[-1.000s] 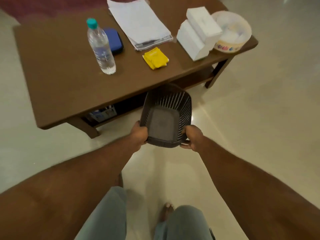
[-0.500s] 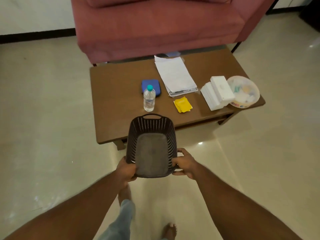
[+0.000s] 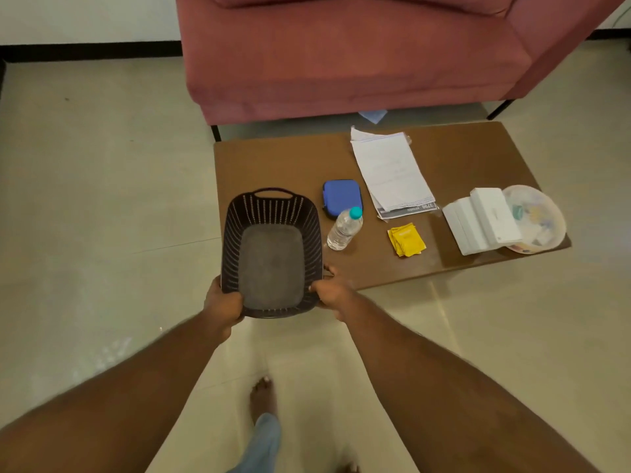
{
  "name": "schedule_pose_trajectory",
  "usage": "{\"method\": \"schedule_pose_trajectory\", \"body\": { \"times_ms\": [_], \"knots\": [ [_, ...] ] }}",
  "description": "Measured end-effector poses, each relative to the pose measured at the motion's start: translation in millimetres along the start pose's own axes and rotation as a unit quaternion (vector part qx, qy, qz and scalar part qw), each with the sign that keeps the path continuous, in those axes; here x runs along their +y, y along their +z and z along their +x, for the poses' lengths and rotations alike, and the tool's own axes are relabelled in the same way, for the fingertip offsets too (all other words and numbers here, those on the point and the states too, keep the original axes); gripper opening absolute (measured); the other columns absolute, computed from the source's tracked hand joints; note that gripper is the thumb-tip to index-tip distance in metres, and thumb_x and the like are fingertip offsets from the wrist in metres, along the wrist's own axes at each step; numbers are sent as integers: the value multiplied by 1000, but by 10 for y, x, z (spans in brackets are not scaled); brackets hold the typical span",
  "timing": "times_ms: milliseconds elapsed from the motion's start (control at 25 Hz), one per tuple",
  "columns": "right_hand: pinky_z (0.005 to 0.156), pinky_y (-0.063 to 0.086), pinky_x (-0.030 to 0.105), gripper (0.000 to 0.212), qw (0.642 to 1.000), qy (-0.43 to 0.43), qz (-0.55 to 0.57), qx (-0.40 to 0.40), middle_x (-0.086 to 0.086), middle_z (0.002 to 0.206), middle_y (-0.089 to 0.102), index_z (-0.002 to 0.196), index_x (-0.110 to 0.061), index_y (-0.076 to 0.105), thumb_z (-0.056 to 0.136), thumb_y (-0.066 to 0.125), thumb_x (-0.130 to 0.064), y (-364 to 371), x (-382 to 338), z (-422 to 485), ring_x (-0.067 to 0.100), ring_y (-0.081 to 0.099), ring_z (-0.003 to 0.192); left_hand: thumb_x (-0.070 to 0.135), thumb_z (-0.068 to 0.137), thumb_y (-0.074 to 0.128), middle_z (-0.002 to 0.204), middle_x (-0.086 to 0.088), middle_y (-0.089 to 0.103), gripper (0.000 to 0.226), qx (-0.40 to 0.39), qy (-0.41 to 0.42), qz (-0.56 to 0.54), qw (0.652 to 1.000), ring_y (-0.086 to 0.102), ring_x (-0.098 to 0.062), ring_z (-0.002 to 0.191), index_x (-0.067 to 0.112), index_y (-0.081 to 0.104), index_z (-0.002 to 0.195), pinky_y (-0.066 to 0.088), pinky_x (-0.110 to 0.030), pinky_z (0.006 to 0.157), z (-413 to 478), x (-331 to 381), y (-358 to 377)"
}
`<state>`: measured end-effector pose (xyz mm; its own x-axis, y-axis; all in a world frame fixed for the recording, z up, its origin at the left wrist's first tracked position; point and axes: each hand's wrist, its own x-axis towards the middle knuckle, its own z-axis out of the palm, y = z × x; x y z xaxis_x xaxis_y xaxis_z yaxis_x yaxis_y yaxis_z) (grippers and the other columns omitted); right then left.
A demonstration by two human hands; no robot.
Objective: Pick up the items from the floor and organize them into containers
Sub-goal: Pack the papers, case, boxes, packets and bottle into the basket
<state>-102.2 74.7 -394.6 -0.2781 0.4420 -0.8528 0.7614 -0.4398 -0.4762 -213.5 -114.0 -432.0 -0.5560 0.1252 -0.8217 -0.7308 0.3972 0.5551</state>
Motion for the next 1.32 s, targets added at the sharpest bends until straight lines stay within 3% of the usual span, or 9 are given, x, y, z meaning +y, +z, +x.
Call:
{"method": "schedule_pose_trajectory", "body": {
  "times_ms": [120, 280, 560, 760, 880, 960, 1040, 1160, 1320],
  "knots": [
    [105, 52, 46, 72, 997, -38, -72, -4, 11, 146, 54, 157, -32, 32, 94, 62, -11, 114, -151, 143, 29, 60, 123, -4, 85, 65, 122, -6, 63, 63, 13, 23, 1, 1000, 65, -30, 103, 23, 47, 139, 61, -47, 81, 95, 135, -28],
    [103, 51, 38, 67, 998, -38, -53, -9, 7, 149, 51, 157, -32, 32, 98, 58, -14, 243, -354, 355, 27, 55, 128, 2, 89, 66, 126, -5, 58, 67, 22, 13, -3, 1000, 58, -32, 110, 27, 40, 146, 58, -51, 92, 387, 304, -31],
    [97, 51, 40, 43, 997, 9, -65, -44, 0, 124, 66, 130, -21, 60, 88, 72, -25, -179, -432, 499, 18, 60, 113, 12, 89, 53, 130, -12, 58, 56, 67, -4, 38, 997, 57, -37, 113, 17, 42, 143, 52, -54, 98, 443, 518, 137],
    [89, 48, 30, 52, 982, 16, -91, -167, -3, 119, 72, 128, -25, 59, 82, 81, -19, -1011, -624, 616, 10, 65, 111, 43, 93, 53, 140, -17, 48, 57, 292, 181, 252, 905, 43, -38, 130, 7, 46, 136, 40, -57, 101, 266, 1055, 465],
    [64, 45, 22, 30, 972, 24, -193, -136, 2, 86, 67, 106, -17, 67, 84, 67, 2, -1586, -859, 811, 9, 60, 74, 44, 87, 58, 132, -15, 50, 52, 311, 272, 300, 860, 43, -37, 127, 9, 50, 125, 41, -56, 96, 250, 1569, 906],
    [54, 44, 21, 27, 943, 37, -309, -115, 2, 68, 61, 91, -18, 71, 80, 65, 6, -1961, -1009, 1022, 10, 54, 59, 41, 88, 60, 125, -11, 53, 41, 283, 324, 310, 848, 47, -32, 121, 14, 54, 117, 44, -51, 94, 262, 1868, 1335],
    [56, 49, 23, 18, 929, 21, -356, -99, 4, 72, 64, 91, -19, 71, 83, 67, -2, -2303, -1164, 1275, 14, 59, 60, 34, 90, 62, 113, -3, 61, 20, 199, 340, 286, 874, 57, -22, 106, 20, 60, 105, 48, -41, 86, 299, 2125, 1862],
    [74, 56, 31, 8, 957, -86, -275, 24, 6, 93, 69, 97, -21, 68, 89, 65, -20, -2744, -1414, 1718, 24, 65, 84, 26, 93, 66, 89, 4, 66, 8, 32, 293, 286, 912, 61, -13, 83, 19, 64, 92, 48, -29, 74, 504, 2362, 2691],
    [82, 52, 27, 27, 961, -118, -202, 150, 0, 106, 68, 106, -18, 66, 83, 66, -31, -3173, -1705, 2437, 23, 66, 100, 15, 93, 69, 89, 0, 57, 14, -75, 237, 321, 914, 54, -16, 85, 10, 58, 100, 44, -20, 71, 1064, 2493, 3515]
  ]
}}
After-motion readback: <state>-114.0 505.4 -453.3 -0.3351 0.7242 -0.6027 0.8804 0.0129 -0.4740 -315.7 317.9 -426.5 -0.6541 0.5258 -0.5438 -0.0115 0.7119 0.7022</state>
